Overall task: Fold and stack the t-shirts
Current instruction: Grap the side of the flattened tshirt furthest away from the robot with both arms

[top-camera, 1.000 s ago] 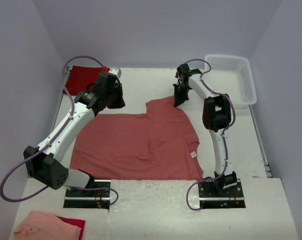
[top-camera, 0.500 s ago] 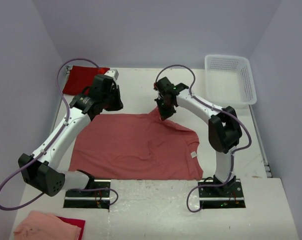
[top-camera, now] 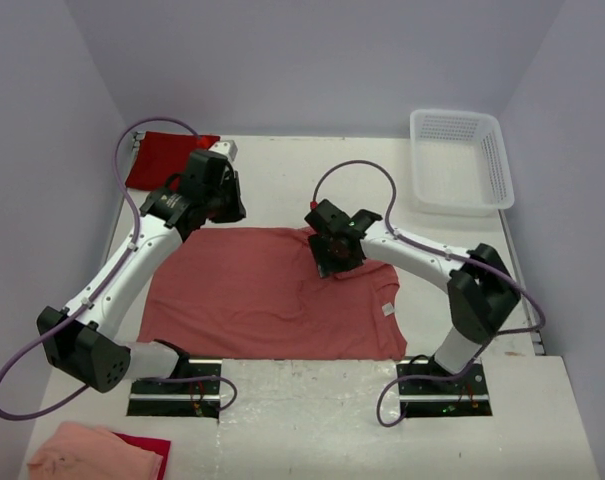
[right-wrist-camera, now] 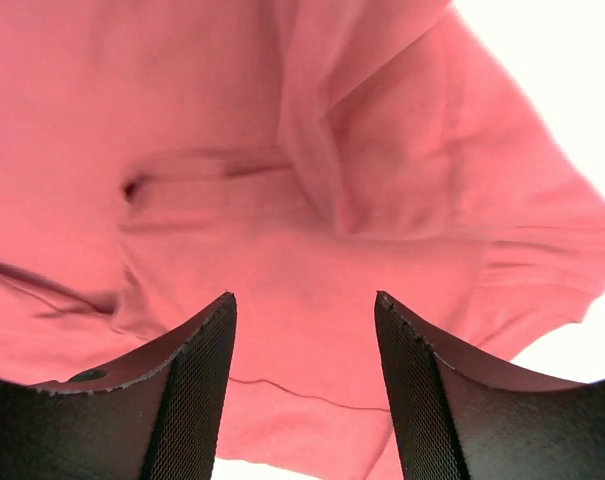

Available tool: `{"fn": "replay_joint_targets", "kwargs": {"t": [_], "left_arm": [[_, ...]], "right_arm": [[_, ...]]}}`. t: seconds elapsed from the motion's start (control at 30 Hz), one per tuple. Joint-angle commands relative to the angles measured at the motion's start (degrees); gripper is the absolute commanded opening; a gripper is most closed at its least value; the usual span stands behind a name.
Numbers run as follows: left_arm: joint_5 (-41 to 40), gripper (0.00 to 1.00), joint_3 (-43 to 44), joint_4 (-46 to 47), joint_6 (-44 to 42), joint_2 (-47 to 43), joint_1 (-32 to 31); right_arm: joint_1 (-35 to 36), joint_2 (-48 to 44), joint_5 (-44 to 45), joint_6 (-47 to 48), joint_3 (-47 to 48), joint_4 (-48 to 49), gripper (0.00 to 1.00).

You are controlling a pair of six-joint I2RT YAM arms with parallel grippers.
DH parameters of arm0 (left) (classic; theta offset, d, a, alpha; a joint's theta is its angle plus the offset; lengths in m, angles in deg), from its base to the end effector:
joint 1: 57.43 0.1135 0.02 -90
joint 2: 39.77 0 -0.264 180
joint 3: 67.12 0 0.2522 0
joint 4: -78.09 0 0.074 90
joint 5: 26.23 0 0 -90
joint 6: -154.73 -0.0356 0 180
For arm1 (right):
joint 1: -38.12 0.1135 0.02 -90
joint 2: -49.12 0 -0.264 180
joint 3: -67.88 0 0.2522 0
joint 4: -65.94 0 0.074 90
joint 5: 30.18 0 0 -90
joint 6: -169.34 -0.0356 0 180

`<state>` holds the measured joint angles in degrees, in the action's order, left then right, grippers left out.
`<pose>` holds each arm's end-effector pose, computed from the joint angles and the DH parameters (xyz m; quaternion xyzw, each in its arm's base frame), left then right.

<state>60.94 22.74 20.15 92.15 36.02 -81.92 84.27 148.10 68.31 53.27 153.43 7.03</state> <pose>0.2545 -0.1140 0.3548 -0.0332 0.9192 -0.1510 0.3621 0.2391 0.2413 0.2116 -0.1606 0.9723 0.0311 0.1668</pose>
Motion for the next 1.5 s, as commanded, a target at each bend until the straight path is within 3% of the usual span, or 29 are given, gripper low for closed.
{"fn": "replay_joint_targets", "kwargs": {"t": [0.0, 0.17, 0.43, 0.73, 1.47], "left_arm": [[-0.51, 0.04, -0.68, 0.94, -0.26, 0.06, 0.41], [-0.69, 0.04, -1.56, 1.20, -0.26, 0.41, 0.41], [0.46, 0.04, -2.97, 1.47, -0.09, -0.02, 0.41], [0.02, 0.04, -3.23, 1.38, -0.61, -0.20, 0.41], [0.02, 0.05, -3.32, 1.82, -0.88, 0.41, 0.94]], "right_arm": [[-0.36, -5.64, 7.32, -3.64, 0.63, 1.30, 0.59], [-0.89, -2.83, 9.53, -1.71, 3.00, 1.55, 0.56], [-2.47, 7.62, 5.92, 4.70, 13.44, 5.42, 0.51], [-7.48, 10.97, 1.88, 6.38, 20.31, 4.98, 0.48], [-8.45, 10.97, -1.02, 4.88, 17.34, 5.59, 0.43]]}}
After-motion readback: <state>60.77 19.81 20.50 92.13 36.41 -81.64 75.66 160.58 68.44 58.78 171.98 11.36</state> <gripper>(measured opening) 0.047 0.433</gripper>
